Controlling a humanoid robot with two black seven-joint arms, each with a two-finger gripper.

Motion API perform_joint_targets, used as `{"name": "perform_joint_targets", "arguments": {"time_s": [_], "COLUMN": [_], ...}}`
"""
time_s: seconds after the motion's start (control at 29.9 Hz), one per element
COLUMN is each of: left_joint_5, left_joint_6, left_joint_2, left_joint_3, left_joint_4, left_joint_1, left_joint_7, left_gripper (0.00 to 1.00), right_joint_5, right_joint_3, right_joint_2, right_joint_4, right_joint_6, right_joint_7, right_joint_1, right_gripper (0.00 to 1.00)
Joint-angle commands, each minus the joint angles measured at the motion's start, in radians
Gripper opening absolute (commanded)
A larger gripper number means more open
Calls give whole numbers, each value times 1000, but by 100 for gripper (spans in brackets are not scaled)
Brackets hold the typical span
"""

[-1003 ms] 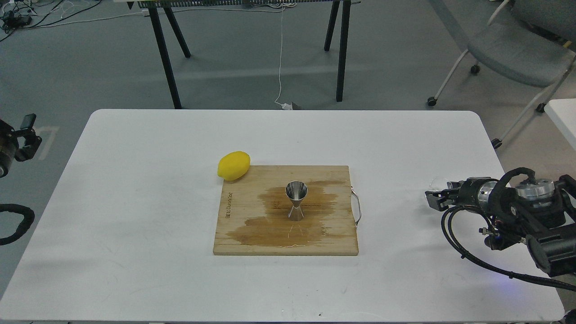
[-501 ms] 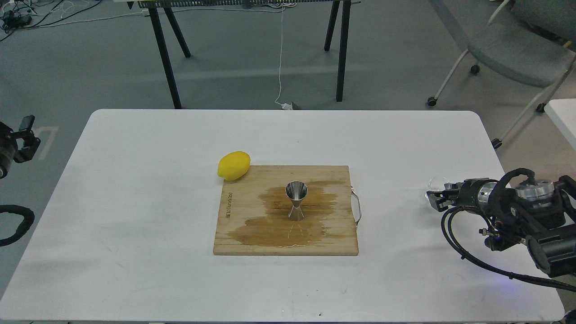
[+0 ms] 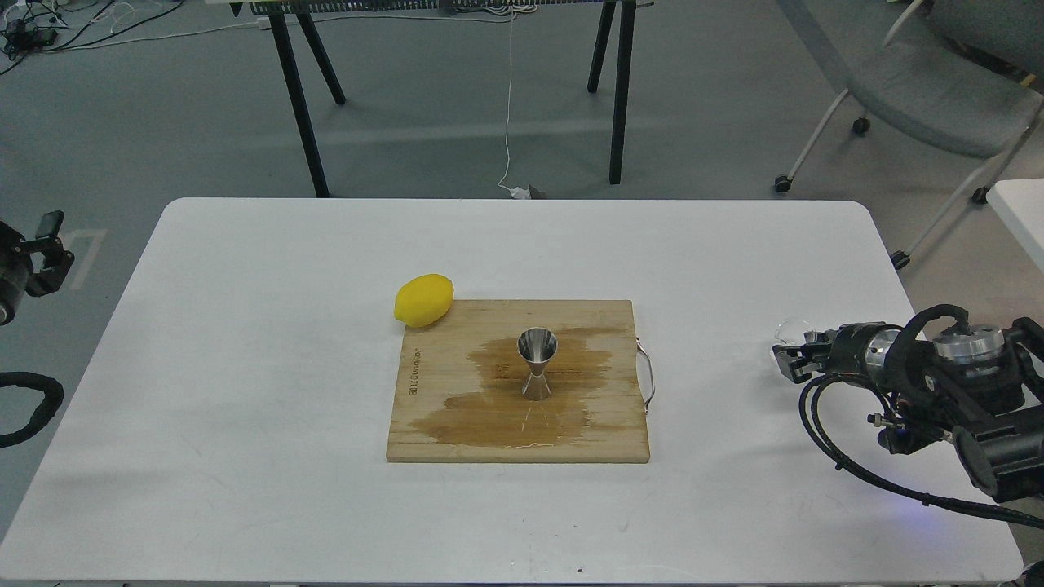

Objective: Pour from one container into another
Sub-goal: 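Reach the right gripper to the small clear glass and grasp it, then lift the clear glass with the right gripper above the jigger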

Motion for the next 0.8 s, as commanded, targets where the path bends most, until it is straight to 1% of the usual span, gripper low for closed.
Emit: {"name": "perform_joint_targets", "arguments": {"time_s": [0.0, 0.17, 0.27, 0.4, 0.5, 0.53, 0.64, 0.7, 0.77], "left_joint_5": [0, 0, 0, 0, 3, 5, 9, 9, 11], "left_joint_6": [0, 0, 0, 0, 0, 0, 0, 0, 0], "left_joint_2": [0, -1, -3, -18, -24, -24, -24, -24, -24], "left_joint_3": [1, 2, 2, 5, 7, 8, 8, 8, 10], "left_joint_4": [0, 5, 5, 9, 29, 34, 43, 43, 43], "left_joint_1": [0, 0, 0, 2, 2, 0, -2, -2, -2], "left_joint_7": [0, 0, 0, 0, 0, 0, 0, 0, 0], "left_gripper": [100, 100, 100, 100, 100, 100, 100, 100, 100], "right_joint_5": [0, -2, -2, -20, -112, -127, -133, -146, -164], "right_joint_3": [3, 2, 2, 0, -8, -33, -202, -289, -339], "right_joint_2": [-2, -8, -20, -41, -40, -40, -43, -51, -48], "right_joint_4": [5, 14, 58, 178, 311, 352, 429, 460, 482], "right_joint_6": [0, 0, 0, 0, 0, 0, 0, 0, 0], "right_joint_7": [0, -1, -3, -5, -9, -11, -9, -5, -5], "right_joint_1": [3, 32, 54, 104, 156, 181, 302, 372, 417], "right_gripper": [40, 40, 39, 38, 38, 38, 38, 38, 38]}}
